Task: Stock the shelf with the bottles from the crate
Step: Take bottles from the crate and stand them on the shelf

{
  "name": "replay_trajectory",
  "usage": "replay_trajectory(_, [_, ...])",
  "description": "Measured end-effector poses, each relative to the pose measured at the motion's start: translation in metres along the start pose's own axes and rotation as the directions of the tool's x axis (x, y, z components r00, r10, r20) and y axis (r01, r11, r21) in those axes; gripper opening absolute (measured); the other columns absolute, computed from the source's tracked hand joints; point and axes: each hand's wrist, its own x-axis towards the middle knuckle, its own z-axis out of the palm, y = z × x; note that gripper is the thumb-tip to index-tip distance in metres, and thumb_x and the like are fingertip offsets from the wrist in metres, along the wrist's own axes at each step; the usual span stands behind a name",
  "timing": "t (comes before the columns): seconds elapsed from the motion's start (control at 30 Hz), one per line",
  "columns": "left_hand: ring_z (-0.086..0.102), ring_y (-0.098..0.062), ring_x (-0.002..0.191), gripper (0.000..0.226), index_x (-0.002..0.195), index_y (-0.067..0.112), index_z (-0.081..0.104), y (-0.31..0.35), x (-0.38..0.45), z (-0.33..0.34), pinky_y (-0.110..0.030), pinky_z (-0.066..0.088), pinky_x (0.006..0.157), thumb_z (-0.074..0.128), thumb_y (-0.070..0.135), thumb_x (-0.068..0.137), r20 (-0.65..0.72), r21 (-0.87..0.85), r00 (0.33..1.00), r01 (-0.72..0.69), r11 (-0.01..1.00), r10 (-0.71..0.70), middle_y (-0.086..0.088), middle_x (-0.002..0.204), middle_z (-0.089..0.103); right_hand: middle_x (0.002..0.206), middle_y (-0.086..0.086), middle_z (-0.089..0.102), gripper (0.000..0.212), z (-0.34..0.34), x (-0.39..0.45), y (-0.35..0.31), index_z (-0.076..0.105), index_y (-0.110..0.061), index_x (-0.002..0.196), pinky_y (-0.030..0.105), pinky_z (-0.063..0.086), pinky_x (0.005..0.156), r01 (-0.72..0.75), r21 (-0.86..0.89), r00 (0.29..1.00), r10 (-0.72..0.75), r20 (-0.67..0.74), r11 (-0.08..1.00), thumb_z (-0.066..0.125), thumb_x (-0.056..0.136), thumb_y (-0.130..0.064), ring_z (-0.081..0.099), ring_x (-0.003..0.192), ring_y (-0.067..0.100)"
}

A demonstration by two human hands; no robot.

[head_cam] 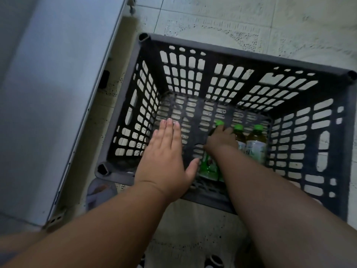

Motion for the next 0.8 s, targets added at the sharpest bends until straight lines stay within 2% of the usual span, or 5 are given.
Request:
replay_trajectory(0.13, [-0.025, -0.018, 0.149, 0.094, 0.154, 0.010, -0.021, 0.000, 0.000, -0.001, -0.034, -0.014, 0.120, 0.022, 0.068, 0.094, 0.011, -0.002, 1.000, 0.000, 1.000, 0.000, -0.007, 0.163, -0.025, 0.146, 0.019, 0.042, 0.078, -0.004, 0.003, 0.003, 0.024, -0.011, 0.145, 0.048, 0.040, 0.102, 0.058, 0.054, 0.998, -0.056, -0.028, 0.997, 0.070, 0.087, -0.032, 0.036, 0.134, 0.038])
replay_trajectory(0.33, [-0.022, -0.018, 0.150, 0.092, 0.154, 0.010, -0.019, 0.000, -0.001, -0.001, -0.034, -0.012, 0.121, 0.023, 0.066, 0.095, 0.004, -0.019, 1.000, -0.001, 1.000, 0.002, -0.008, 0.164, -0.020, 0.156, 0.018, 0.027, 0.107, -0.012, -0.002, -0.001, 0.022, -0.014, 0.154, 0.050, 0.039, 0.110, 0.033, 0.260, 0.999, -0.039, 0.017, 0.965, 0.085, 0.072, -0.043, 0.033, 0.140, 0.041])
replay_trajectory(0.43, [-0.020, -0.018, 0.150, 0.092, 0.154, 0.010, -0.017, 0.000, 0.000, 0.000, -0.036, -0.008, 0.123, 0.024, 0.066, 0.095, 0.001, -0.028, 1.000, 0.000, 1.000, 0.001, -0.008, 0.165, -0.018, 0.141, 0.014, 0.048, 0.101, -0.017, -0.006, 0.006, 0.026, -0.027, 0.149, 0.051, 0.052, 0.096, 0.033, 0.522, 0.991, -0.097, 0.097, 0.852, 0.087, 0.069, -0.029, 0.055, 0.121, 0.037])
replay_trajectory(0.5, [-0.019, -0.018, 0.151, 0.092, 0.154, 0.009, -0.016, -0.001, 0.000, 0.001, -0.036, -0.007, 0.123, 0.024, 0.066, 0.095, -0.005, -0.030, 1.000, -0.001, 1.000, 0.001, -0.009, 0.165, -0.017, 0.126, 0.009, 0.056, 0.089, -0.020, -0.014, 0.011, 0.031, -0.029, 0.141, 0.045, 0.055, 0.088, 0.079, 0.594, 0.981, -0.168, 0.096, 0.801, 0.086, 0.071, -0.021, 0.060, 0.107, 0.030])
replay_trajectory(0.8, [-0.017, -0.020, 0.151, 0.098, 0.154, 0.007, -0.016, 0.001, -0.005, -0.007, -0.033, -0.012, 0.119, 0.029, 0.069, 0.094, -0.008, -0.028, 1.000, -0.018, 0.999, 0.017, -0.011, 0.165, -0.016, 0.108, -0.003, 0.061, 0.068, -0.080, -0.096, 0.021, 0.045, -0.025, 0.125, 0.038, 0.054, 0.083, 0.378, 0.616, 0.925, -0.301, -0.231, 0.691, 0.086, 0.071, -0.030, 0.063, 0.097, 0.019])
